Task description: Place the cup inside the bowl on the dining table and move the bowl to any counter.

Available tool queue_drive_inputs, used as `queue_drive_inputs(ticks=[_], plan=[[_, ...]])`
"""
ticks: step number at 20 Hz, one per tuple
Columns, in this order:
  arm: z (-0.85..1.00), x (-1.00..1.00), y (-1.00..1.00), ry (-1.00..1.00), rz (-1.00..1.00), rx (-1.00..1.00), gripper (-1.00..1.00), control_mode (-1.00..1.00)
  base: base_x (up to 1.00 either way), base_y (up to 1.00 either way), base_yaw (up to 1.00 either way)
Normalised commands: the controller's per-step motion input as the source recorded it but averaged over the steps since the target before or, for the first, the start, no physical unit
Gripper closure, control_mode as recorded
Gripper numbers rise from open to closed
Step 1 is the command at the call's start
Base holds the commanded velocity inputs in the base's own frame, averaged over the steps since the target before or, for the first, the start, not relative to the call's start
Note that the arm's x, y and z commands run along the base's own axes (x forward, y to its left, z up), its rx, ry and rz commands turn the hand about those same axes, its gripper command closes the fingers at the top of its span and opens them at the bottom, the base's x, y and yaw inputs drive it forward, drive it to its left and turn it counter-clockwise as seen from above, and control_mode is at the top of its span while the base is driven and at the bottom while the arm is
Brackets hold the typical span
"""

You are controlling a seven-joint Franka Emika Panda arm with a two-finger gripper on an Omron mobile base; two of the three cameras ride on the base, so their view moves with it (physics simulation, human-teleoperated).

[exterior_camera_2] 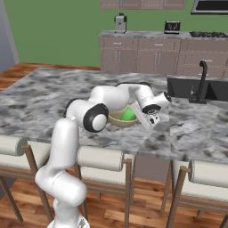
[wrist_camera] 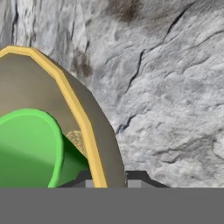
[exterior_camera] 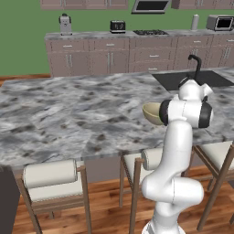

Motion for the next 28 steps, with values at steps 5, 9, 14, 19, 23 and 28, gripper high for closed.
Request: queue_drive_inputs(ticks=[5, 9, 14, 19, 23, 28], plan=[[0.25, -0.02, 0.01, 0.00, 0.01, 0.00, 1.00, -1.00, 0.00, 0.00, 0.00], [0.23, -0.25, 0.00, 0.00, 0.04, 0.00, 1.00, -1.00, 0.00, 0.00, 0.00], [0.31, -0.47, 0.00, 0.00, 0.04, 0.00, 1.00, -1.00, 0.00, 0.00, 0.00], [0.37, -0.58, 0.00, 0.00, 0.04, 0.00, 1.00, -1.00, 0.00, 0.00, 0.00], [0.37, -0.58, 0.00, 0.00, 0.03, 0.00, 1.00, -1.00, 0.00, 0.00, 0.00], [0.36, -0.61, 0.00, 0.00, 0.03, 0.00, 1.00, -1.00, 0.00, 0.00, 0.00]])
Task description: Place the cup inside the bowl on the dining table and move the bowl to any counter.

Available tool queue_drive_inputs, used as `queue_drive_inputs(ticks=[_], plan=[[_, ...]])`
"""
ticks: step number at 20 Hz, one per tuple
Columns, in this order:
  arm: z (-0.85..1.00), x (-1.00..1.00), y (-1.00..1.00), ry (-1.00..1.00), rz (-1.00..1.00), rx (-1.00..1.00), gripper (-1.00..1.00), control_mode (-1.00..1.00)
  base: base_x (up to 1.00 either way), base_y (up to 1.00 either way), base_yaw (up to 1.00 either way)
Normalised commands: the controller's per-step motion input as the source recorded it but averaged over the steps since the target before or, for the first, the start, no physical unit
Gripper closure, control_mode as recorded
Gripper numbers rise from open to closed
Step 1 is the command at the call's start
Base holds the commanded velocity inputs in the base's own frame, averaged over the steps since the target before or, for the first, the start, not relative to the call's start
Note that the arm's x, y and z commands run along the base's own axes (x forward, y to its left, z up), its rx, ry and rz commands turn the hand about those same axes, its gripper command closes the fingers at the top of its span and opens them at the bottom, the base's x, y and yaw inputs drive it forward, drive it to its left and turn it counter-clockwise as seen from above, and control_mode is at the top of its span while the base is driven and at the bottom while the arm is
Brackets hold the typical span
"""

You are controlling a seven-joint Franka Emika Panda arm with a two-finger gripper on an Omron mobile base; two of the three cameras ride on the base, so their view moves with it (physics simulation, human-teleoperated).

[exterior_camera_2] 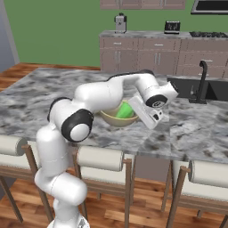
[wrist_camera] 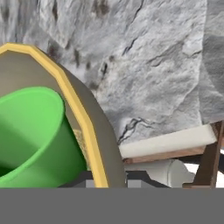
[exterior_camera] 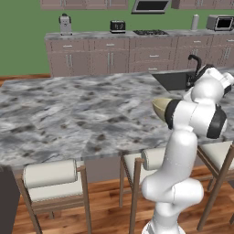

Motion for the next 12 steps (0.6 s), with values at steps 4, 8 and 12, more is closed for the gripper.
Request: queue_drive_inputs(ticks=[4, 8, 12], plan=[[0.31, -0.56, 0.00, 0.00, 0.01, -0.02, 1.00, -1.00, 0.00, 0.00, 0.00], [0.28, -0.53, 0.00, 0.00, 0.01, -0.07, 1.00, -1.00, 0.00, 0.00, 0.00], [0.16, -0.50, 0.01, 0.00, 0.01, -0.12, 1.00, -1.00, 0.00, 0.00, 0.00]])
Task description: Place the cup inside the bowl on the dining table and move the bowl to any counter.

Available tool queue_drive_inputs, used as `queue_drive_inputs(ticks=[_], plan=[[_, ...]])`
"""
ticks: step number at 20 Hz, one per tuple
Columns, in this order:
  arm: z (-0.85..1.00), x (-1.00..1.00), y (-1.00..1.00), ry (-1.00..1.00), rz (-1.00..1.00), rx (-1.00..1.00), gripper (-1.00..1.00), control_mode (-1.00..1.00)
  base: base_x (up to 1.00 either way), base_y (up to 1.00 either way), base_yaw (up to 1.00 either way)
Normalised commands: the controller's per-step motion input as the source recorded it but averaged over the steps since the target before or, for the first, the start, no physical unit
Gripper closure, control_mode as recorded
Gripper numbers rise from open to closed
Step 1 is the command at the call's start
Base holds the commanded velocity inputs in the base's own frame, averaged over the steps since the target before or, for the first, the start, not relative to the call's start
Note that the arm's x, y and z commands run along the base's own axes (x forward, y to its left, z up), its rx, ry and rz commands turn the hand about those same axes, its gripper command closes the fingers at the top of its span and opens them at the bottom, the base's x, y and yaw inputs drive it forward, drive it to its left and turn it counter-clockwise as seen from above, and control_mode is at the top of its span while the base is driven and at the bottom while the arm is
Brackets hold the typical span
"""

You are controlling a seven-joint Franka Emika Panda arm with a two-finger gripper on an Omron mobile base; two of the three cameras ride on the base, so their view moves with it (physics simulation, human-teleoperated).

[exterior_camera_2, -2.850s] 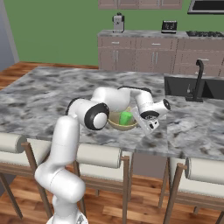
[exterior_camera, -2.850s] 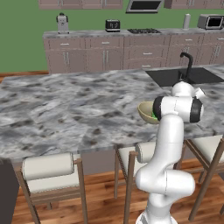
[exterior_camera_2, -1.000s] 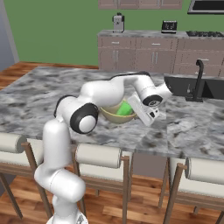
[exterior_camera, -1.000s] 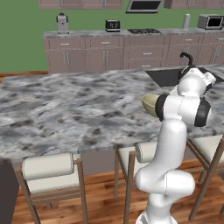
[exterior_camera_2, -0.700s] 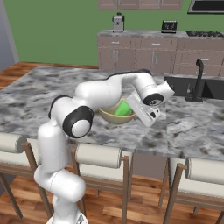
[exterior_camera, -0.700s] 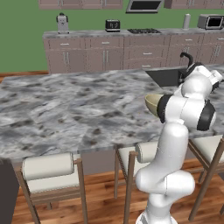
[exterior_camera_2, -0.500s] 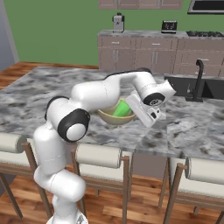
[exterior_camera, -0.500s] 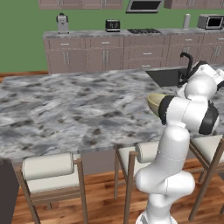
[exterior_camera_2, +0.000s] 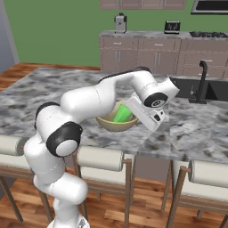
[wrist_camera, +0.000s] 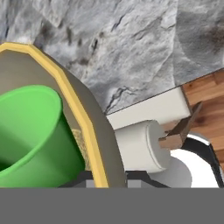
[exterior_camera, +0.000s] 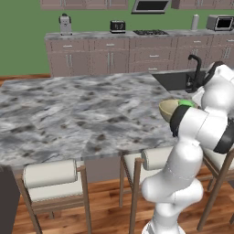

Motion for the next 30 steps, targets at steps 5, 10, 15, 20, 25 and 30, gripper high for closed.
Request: queue_drive_inputs(ticks=[5, 10, 15, 20, 25, 30], plan=[[0.20, -0.53, 0.01, 0.00, 0.01, -0.09, 1.00, -1.00, 0.00, 0.00, 0.00], [0.30, -0.51, 0.07, 0.00, 0.00, -0.03, 1.00, -1.00, 0.00, 0.00, 0.00], [0.33, -0.31, 0.27, 0.00, 0.00, 0.00, 1.00, -1.00, 0.00, 0.00, 0.00], [0.18, -0.06, 0.29, 0.00, 0.00, 0.00, 1.00, -1.00, 0.00, 0.00, 0.00], [0.00, 0.00, 0.00, 0.00, 0.00, 0.00, 1.00, -1.00, 0.00, 0.00, 0.00], [0.00, 0.00, 0.00, 0.00, 0.00, 0.00, 1.00, -1.00, 0.00, 0.00, 0.00]])
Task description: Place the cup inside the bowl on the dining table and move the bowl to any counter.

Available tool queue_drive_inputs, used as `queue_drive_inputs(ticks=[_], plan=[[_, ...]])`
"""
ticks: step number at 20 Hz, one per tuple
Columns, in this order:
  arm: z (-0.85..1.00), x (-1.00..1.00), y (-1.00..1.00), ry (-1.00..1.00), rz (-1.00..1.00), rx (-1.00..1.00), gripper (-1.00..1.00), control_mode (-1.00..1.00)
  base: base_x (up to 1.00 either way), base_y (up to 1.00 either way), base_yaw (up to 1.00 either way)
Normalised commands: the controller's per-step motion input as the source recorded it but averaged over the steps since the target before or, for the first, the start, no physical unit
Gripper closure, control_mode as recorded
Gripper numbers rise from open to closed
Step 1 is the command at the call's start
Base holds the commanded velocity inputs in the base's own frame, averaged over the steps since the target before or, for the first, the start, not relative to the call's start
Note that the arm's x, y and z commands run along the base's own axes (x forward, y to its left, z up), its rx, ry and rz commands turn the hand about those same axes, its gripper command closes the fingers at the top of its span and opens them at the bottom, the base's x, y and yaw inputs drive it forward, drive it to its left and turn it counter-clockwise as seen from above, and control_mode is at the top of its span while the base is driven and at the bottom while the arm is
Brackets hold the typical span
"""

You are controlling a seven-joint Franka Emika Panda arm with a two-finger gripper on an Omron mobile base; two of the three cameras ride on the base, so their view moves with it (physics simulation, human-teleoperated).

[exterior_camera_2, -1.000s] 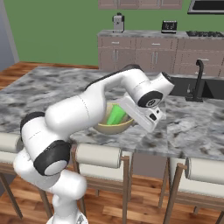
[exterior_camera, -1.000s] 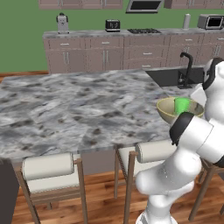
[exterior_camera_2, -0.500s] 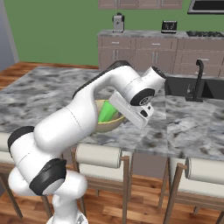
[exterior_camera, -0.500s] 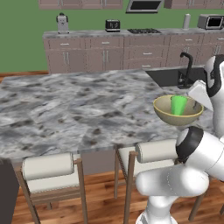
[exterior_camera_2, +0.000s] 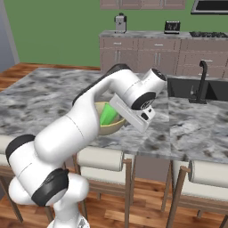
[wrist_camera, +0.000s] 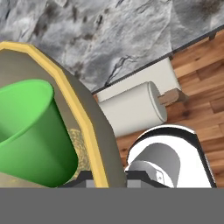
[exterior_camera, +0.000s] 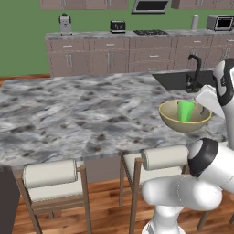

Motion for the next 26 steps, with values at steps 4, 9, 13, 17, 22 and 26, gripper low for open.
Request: queue_drive_inputs(ticks=[4, 9, 13, 17, 22, 26], plan=[[0.00, 0.00, 0.00, 0.00, 0.00, 0.00, 1.00, -1.00, 0.00, 0.00, 0.00], [0.00, 0.00, 0.00, 0.00, 0.00, 0.00, 1.00, 1.00, 0.00, 0.00, 0.00], [0.00, 0.00, 0.00, 0.00, 0.00, 0.00, 1.00, 1.00, -0.38, 0.00, 0.00], [0.00, 0.00, 0.00, 0.00, 0.00, 0.00, 1.00, 1.00, -0.68, 0.00, 0.00], [0.00, 0.00, 0.00, 0.00, 0.00, 0.00, 1.00, 1.00, -0.44, -0.01, 0.00], [0.00, 0.00, 0.00, 0.00, 0.00, 0.00, 1.00, 1.00, -0.10, 0.24, -0.12]])
